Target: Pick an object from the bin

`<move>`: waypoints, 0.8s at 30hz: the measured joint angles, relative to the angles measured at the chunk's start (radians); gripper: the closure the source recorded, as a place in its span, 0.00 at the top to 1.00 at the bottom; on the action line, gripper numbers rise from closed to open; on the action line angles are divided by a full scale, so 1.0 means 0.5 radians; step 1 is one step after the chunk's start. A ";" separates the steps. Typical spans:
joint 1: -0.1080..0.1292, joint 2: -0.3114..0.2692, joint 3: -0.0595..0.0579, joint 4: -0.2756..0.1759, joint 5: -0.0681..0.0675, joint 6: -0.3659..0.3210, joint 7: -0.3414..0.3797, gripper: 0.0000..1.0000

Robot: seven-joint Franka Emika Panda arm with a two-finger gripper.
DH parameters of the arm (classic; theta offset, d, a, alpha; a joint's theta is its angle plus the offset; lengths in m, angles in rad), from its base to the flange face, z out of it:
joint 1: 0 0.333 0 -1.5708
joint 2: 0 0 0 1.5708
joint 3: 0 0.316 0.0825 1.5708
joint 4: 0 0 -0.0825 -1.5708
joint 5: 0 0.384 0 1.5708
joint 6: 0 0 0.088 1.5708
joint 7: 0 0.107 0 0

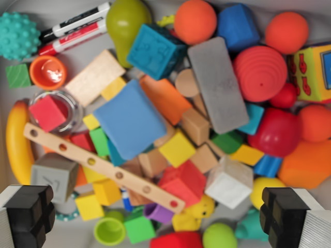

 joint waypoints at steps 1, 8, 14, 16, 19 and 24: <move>0.001 0.000 0.000 -0.004 0.000 0.004 0.013 1.00; 0.009 0.001 0.000 -0.055 0.000 0.048 0.123 1.00; 0.023 0.003 0.000 -0.115 0.000 0.101 0.272 1.00; 0.028 0.006 0.000 -0.137 0.000 0.124 0.329 1.00; 0.034 0.010 0.000 -0.166 0.000 0.151 0.405 1.00; 0.050 0.018 0.000 -0.230 0.000 0.214 0.578 1.00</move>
